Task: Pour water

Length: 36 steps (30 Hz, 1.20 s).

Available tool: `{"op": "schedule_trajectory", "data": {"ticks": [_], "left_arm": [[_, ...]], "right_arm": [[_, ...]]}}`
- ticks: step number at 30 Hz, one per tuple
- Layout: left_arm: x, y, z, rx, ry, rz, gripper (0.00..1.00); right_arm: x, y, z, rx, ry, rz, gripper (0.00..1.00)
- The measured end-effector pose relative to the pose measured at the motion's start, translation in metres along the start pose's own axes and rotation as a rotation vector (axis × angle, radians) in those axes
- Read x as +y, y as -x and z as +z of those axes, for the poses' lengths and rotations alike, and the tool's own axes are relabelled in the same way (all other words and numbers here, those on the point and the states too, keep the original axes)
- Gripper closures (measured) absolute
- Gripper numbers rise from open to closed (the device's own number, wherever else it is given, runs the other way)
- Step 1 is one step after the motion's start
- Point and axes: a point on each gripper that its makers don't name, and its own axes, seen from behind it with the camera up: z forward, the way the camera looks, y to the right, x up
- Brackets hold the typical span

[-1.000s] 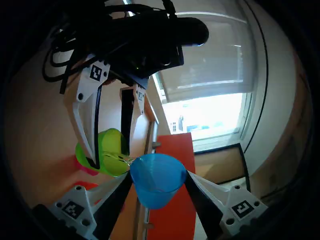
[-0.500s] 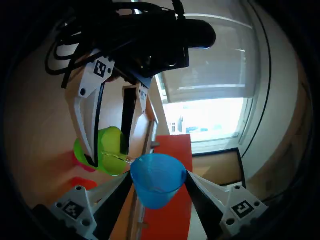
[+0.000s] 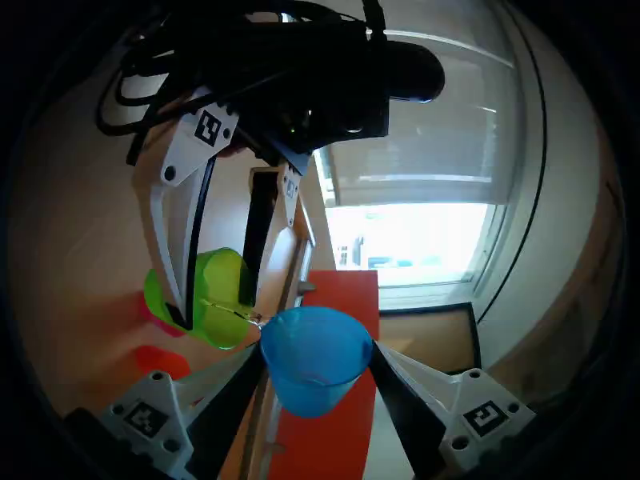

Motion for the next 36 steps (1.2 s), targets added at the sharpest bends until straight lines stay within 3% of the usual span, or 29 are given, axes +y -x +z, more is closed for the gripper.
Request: {"op": "schedule_trajectory", "data": {"ticks": [36], "left_arm": [[0.0026,-0.0008,0.0008,-0.001,0.002,0.012,0.10]], "right_arm": [[0.0031,-0.0067,-0.0045,-0.009,0.021,-0.135,0.07]]}}
